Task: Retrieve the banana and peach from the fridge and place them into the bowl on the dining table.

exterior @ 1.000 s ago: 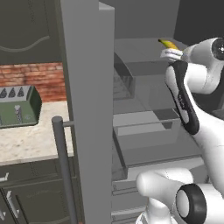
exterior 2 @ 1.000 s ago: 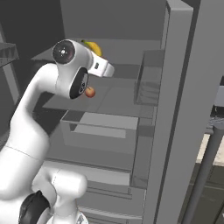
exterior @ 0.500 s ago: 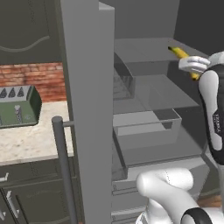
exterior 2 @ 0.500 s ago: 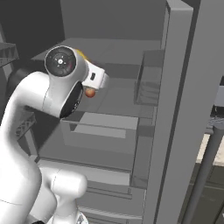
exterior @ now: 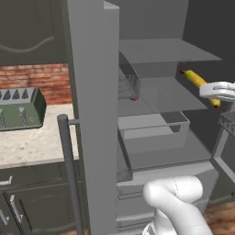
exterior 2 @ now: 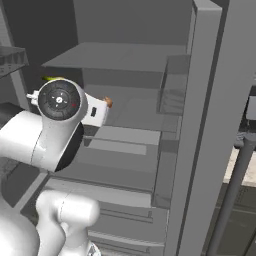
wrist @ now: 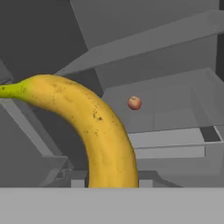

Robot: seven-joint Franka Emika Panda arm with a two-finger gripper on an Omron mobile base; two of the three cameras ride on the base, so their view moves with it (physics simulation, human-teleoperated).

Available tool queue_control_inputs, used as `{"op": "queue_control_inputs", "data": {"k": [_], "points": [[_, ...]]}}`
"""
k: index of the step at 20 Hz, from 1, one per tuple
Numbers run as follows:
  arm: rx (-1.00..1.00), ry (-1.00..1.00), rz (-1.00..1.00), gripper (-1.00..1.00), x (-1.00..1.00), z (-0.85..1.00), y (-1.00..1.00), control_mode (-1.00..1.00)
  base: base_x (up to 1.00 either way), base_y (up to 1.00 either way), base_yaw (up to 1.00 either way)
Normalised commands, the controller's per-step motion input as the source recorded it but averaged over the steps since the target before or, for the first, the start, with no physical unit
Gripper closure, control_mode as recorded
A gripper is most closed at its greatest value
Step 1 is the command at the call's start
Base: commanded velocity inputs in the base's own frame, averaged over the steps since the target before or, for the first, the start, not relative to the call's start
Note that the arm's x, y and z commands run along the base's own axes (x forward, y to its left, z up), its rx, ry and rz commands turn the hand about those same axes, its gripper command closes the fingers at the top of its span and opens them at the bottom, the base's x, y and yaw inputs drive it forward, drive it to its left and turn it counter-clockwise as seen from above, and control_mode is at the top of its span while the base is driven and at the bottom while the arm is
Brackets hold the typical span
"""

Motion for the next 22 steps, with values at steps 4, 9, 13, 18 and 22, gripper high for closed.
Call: {"op": "queue_control_inputs", "data": {"k": [4,9,13,18,22], "points": [[0.0,0.0,0.0,1.0,0.0,0.0,0.0,1.0,-0.8,0.33,0.09],[0.0,0.0,0.0,1.0,0.0,0.0,0.0,1.0,-0.78,0.25,-0.04],[0.0,0.0,0.0,1.0,0.0,0.0,0.0,1.0,-0.86,0.17,-0.27],[0.0,0.0,0.0,1.0,0.0,0.0,0.0,1.0,-0.83,0.11,-0.42],[0.0,0.0,0.0,1.0,0.0,0.0,0.0,1.0,-0.8,0.16,-0.6]]}}
